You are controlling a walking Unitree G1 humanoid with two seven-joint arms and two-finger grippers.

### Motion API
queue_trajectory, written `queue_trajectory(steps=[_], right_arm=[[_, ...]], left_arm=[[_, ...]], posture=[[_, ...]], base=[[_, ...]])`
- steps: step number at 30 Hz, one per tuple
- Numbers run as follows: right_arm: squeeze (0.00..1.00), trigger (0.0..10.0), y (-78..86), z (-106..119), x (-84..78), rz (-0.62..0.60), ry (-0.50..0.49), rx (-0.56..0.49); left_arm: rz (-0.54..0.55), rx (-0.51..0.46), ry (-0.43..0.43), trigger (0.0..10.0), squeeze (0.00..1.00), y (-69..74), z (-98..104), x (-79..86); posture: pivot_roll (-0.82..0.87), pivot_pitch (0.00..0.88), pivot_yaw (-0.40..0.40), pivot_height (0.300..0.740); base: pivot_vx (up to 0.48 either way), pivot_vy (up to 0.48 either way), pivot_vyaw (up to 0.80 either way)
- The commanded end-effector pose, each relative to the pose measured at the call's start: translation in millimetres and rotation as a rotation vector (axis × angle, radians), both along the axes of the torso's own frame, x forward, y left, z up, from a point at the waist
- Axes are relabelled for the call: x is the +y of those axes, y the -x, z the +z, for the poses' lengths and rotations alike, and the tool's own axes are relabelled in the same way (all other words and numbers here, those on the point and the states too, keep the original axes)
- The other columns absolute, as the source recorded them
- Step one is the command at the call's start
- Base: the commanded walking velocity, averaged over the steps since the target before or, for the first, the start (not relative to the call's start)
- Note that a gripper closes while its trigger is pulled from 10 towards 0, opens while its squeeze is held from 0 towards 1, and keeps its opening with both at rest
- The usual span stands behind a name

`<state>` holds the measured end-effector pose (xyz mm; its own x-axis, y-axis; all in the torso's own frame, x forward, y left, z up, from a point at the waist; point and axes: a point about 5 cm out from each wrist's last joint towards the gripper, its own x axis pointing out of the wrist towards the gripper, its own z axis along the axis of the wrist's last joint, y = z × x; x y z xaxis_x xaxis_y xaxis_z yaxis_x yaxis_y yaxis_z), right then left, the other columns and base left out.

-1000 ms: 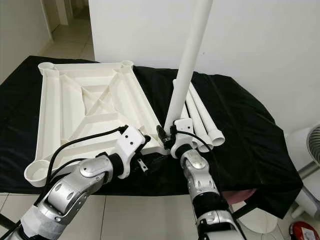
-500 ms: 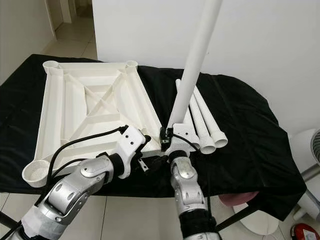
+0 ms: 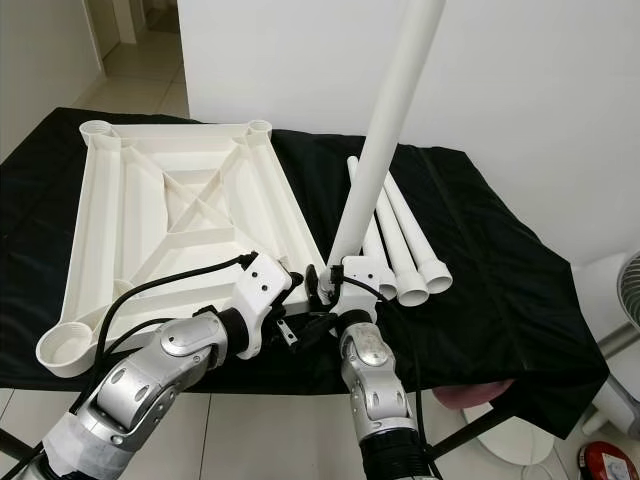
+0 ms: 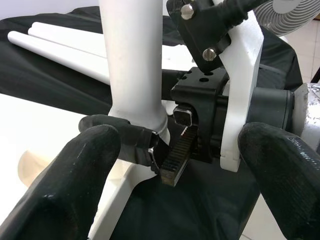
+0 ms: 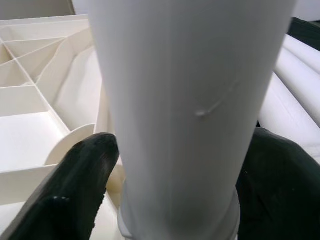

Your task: Building children table

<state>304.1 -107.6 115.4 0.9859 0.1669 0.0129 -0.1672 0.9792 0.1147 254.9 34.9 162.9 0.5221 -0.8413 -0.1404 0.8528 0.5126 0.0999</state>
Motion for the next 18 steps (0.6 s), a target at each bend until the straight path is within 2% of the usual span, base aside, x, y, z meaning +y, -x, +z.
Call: queue_trajectory(steps=[1,3,8,9,18], right_arm=[[1.0,10.0,0.0,3,-5.5,0.0,-0.011,-0.008],[1.0,10.0,-3.2,7,-12.2,0.033,0.007,-0.041],[1.0,10.0,-6.5,9,-14.6,0.111,0.047,-0.062],[0.0,10.0,-8.2,9,-15.0,0.175,0.061,-0.069],[0.0,10.0,-15.6,13,-18.4,0.368,0.114,-0.104]], left_arm=[[-0.025,0.0,-0.011,10.0,0.0,2.7,-2,-2.4],[-0.028,-0.003,-0.01,10.0,0.0,2.6,-1,-3.5],[-0.029,-0.008,-0.013,10.0,0.0,1.4,-1,-3.4],[-0.02,-0.01,-0.016,10.0,0.0,-0.6,0,-1.1],[0.001,-0.01,-0.017,10.0,0.0,-4.7,0,4.4]], posture=[[0.02,0.0,-0.137,0.74],[0.02,0.0,-0.136,0.74],[0.02,0.0,-0.131,0.74],[0.01,0.0,-0.121,0.74],[0.02,0.0,-0.12,0.74]], base=[[0.0,0.0,0.0],[0.0,0.0,0.0],[0.0,0.0,0.0],[0.0,0.0,0.0],[0.0,0.0,0.0]])
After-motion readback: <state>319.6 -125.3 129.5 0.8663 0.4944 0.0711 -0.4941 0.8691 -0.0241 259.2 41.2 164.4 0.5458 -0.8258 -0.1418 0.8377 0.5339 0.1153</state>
